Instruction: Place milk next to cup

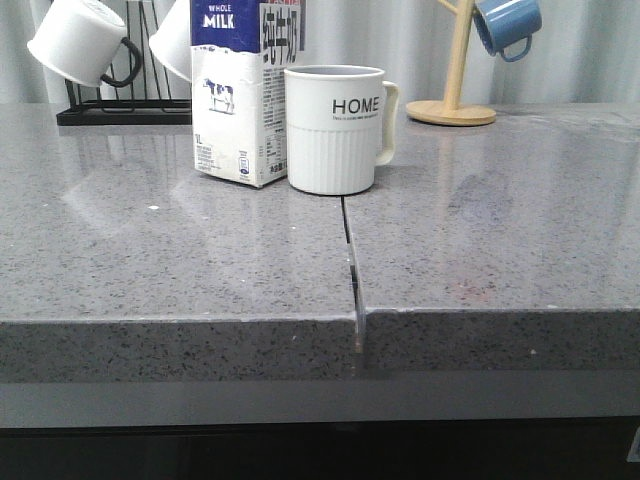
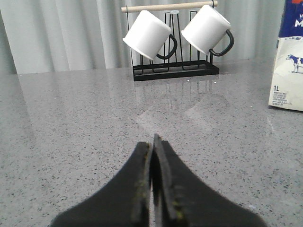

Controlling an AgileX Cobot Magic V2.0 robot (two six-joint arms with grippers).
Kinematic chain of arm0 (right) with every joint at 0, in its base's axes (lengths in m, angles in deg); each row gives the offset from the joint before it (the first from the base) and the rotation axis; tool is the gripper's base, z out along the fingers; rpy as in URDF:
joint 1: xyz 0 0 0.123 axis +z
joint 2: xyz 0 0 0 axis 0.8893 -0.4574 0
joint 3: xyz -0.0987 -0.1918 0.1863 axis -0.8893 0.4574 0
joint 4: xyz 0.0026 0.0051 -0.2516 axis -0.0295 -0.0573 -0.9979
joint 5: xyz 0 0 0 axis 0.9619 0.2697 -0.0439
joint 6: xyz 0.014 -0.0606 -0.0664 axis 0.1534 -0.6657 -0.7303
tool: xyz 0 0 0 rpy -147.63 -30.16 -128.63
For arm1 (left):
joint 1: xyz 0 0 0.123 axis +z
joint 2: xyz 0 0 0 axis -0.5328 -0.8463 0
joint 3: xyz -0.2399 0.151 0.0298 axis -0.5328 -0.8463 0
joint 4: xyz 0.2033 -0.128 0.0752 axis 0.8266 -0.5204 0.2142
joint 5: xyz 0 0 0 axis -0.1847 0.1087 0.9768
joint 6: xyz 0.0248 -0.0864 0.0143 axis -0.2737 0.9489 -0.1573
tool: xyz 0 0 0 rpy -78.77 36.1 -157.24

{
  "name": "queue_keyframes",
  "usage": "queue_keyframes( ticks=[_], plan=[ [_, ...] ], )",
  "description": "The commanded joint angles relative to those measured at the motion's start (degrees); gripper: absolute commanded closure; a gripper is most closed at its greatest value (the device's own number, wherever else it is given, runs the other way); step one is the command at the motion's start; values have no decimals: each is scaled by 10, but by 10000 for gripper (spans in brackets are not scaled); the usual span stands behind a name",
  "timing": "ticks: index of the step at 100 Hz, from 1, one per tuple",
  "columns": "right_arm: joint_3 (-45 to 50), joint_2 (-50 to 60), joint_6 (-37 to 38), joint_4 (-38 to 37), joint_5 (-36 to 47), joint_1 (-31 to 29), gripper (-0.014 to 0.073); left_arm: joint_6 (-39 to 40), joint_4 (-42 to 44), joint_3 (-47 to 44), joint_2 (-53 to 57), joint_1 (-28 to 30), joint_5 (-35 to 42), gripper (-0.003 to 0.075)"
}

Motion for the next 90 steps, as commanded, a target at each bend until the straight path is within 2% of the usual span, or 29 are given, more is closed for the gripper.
queue_keyframes(
  ticks=[1, 14, 33, 44, 64, 77, 81, 90],
  plan=[
    [-13, 0, -3, -7, 45, -2, 662, 4, -4, -22, 18, 1, 51, 741],
    [-13, 0, -3, -14, 38, -5, 662, 4, -4, -22, 18, 1, 51, 741],
    [-9, 0, -5, 37, -16, -46, 662, 4, -4, -22, 18, 1, 51, 741],
    [21, 0, -17, 68, 27, -93, 662, 4, -4, -22, 18, 1, 51, 741],
    [108, 0, -127, 157, 136, -198, 662, 4, -4, -22, 18, 1, 51, 741],
    [168, 0, -130, 158, 202, -238, 662, 4, -4, -22, 18, 1, 51, 741],
    [165, 0, -130, 151, 184, -243, 662, 4, -4, -22, 18, 1, 51, 741],
    [165, 8, -130, 127, 202, -244, 662, 4, -4, -22, 18, 1, 51, 741]
  ],
)
